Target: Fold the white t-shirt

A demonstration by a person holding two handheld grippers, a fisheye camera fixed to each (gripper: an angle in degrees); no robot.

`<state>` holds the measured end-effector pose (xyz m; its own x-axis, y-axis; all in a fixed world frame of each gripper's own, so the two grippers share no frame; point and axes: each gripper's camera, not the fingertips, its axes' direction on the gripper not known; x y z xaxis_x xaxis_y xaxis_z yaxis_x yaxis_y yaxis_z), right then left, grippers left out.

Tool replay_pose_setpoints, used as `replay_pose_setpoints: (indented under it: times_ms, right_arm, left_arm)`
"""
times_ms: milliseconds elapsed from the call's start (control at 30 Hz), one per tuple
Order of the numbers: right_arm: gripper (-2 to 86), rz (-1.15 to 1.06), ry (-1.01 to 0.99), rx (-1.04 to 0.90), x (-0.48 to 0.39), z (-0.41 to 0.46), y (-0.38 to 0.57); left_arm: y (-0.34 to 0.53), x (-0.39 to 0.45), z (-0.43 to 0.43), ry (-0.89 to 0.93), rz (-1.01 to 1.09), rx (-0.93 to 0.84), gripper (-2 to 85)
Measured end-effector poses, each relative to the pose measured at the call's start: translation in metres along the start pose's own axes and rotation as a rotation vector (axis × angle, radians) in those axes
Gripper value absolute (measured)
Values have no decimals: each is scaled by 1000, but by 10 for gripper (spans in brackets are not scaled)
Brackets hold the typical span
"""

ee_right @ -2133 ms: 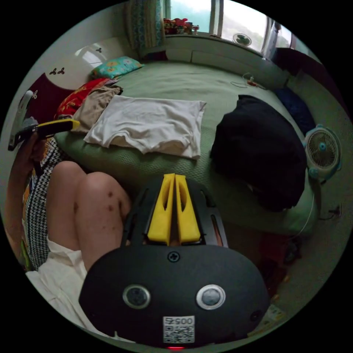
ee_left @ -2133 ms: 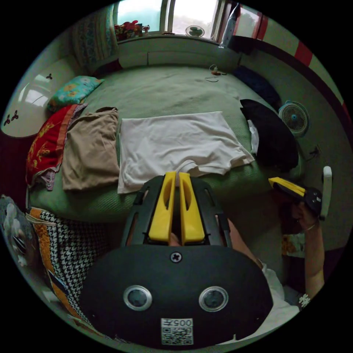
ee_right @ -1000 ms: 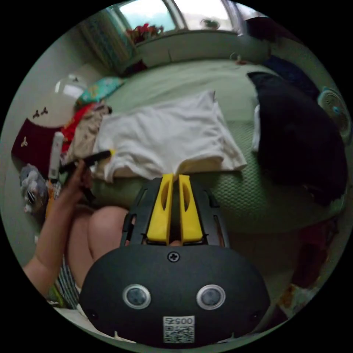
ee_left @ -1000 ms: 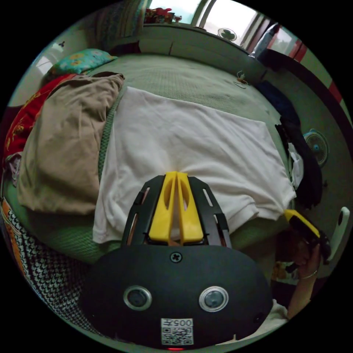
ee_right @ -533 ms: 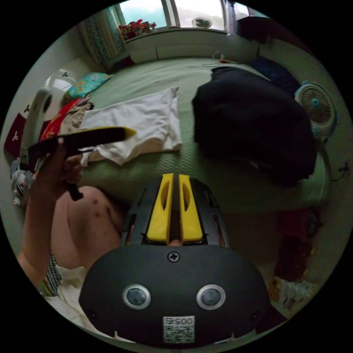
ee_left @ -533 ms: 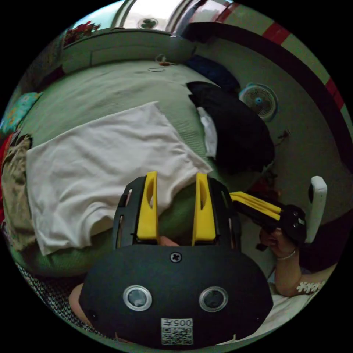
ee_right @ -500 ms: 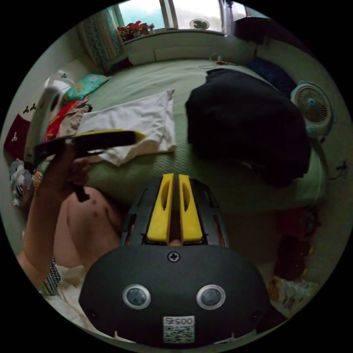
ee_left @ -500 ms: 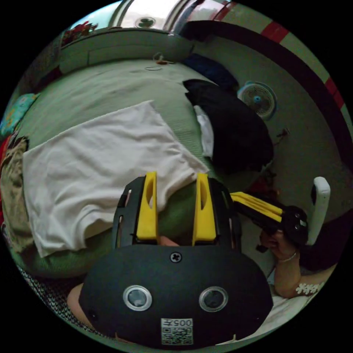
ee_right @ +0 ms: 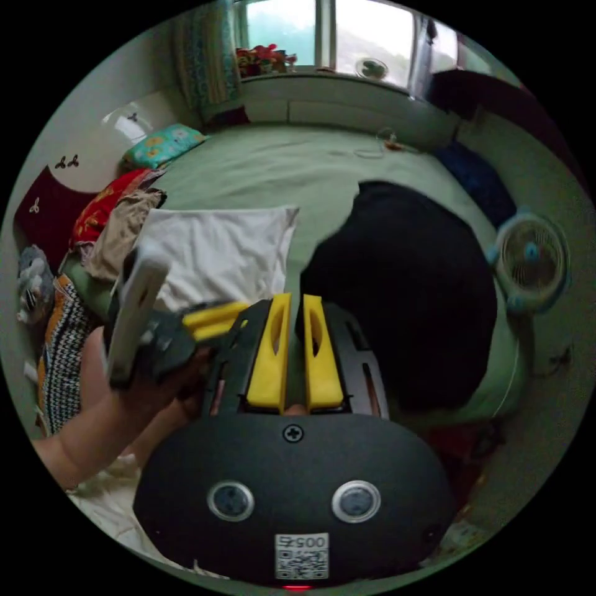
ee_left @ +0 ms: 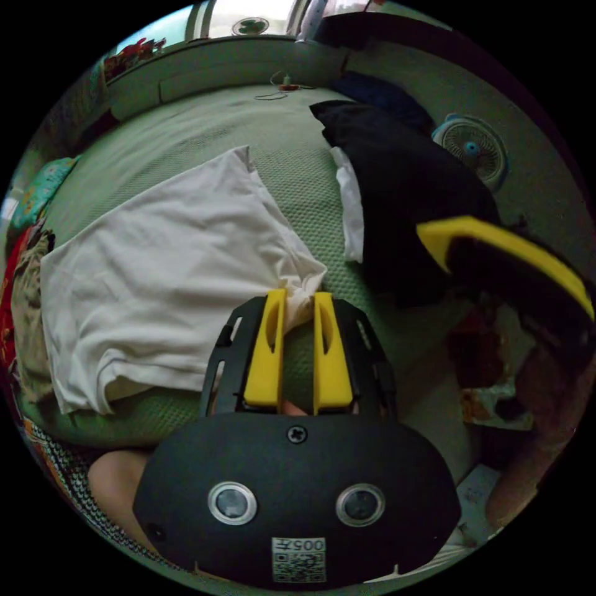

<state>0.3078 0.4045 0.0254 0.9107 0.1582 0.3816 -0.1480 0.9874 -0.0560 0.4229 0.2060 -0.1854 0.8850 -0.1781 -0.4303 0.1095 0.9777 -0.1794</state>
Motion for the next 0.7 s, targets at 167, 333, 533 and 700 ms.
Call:
replay_pose_setpoints:
  times_ms: [167,333,533,700]
  right_arm:
    - [129,-108,-115,-72,-2,52,-110]
    - [142,-29,-218,-307,-3,127,-188]
    - [133,102,-283,-427,-11,186,-238]
    - [104,118,-216,-476,-27,214,-258]
  left_arm:
    - [19,-28,-30,76,-28,80,61]
    - [40,-60,-53,137,-57,127,61]
    - [62,-99,-61,202,-97,138,61]
    - [79,-125,-69,212,-91,136,61]
